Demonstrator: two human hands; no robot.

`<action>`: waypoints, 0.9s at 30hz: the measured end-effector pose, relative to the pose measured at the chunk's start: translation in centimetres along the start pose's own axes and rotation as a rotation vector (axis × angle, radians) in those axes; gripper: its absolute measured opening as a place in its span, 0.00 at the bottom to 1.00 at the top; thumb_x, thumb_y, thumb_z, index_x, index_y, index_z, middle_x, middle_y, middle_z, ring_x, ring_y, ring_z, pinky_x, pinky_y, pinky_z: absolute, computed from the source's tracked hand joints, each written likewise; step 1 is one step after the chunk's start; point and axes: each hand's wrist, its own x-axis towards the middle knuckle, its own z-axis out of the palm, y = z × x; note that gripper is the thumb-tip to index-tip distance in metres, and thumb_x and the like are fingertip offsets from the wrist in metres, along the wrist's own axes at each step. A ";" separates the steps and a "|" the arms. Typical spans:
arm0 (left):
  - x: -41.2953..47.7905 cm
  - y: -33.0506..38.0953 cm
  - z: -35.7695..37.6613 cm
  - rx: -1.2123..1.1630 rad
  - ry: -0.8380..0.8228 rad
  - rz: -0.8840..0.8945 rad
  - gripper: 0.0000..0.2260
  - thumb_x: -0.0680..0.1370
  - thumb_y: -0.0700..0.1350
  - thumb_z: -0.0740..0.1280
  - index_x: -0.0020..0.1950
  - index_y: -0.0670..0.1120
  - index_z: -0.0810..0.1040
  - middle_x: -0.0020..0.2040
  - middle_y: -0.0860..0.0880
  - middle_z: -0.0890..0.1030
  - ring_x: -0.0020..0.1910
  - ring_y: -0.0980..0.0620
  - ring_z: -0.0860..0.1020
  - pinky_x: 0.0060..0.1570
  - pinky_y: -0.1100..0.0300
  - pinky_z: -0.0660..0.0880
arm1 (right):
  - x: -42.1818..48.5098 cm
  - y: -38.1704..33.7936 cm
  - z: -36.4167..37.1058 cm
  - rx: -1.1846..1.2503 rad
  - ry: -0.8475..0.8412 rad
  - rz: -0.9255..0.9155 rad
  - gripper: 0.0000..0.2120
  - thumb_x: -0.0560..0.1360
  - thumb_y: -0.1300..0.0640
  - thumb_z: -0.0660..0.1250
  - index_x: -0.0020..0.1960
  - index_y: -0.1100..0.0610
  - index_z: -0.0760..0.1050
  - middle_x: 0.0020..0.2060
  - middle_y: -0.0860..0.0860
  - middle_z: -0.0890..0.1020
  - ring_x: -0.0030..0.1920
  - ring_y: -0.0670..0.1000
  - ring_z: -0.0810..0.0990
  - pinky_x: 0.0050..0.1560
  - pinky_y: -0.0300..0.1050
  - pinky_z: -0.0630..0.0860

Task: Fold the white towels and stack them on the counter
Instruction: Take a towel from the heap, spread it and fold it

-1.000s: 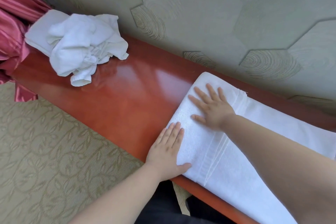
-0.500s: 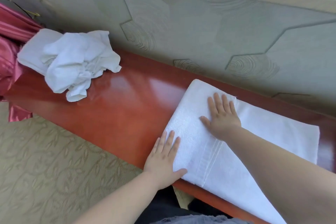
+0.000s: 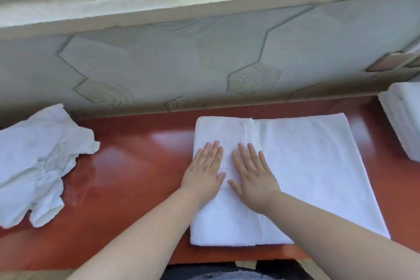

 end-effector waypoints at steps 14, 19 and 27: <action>12.9 5.7 -5.0 0.173 -0.141 0.327 0.36 0.81 0.67 0.50 0.83 0.56 0.37 0.83 0.49 0.33 0.81 0.40 0.34 0.78 0.41 0.34 | -12.6 3.6 4.4 0.159 -0.004 0.606 0.35 0.79 0.30 0.37 0.80 0.41 0.31 0.80 0.50 0.29 0.79 0.55 0.26 0.79 0.59 0.34; 15.9 13.7 -5.9 0.182 -0.215 0.377 0.35 0.84 0.63 0.52 0.83 0.54 0.35 0.82 0.47 0.32 0.82 0.43 0.35 0.79 0.39 0.39 | -15.9 9.3 3.8 0.222 0.074 0.937 0.34 0.82 0.35 0.49 0.83 0.44 0.42 0.83 0.56 0.40 0.81 0.61 0.39 0.80 0.60 0.41; 21.2 22.9 -10.6 0.098 -0.187 0.238 0.36 0.83 0.57 0.63 0.84 0.48 0.49 0.79 0.41 0.62 0.75 0.38 0.66 0.69 0.44 0.67 | -20.5 14.8 2.2 0.422 0.262 1.228 0.32 0.80 0.44 0.64 0.79 0.55 0.62 0.73 0.55 0.67 0.70 0.59 0.68 0.67 0.56 0.71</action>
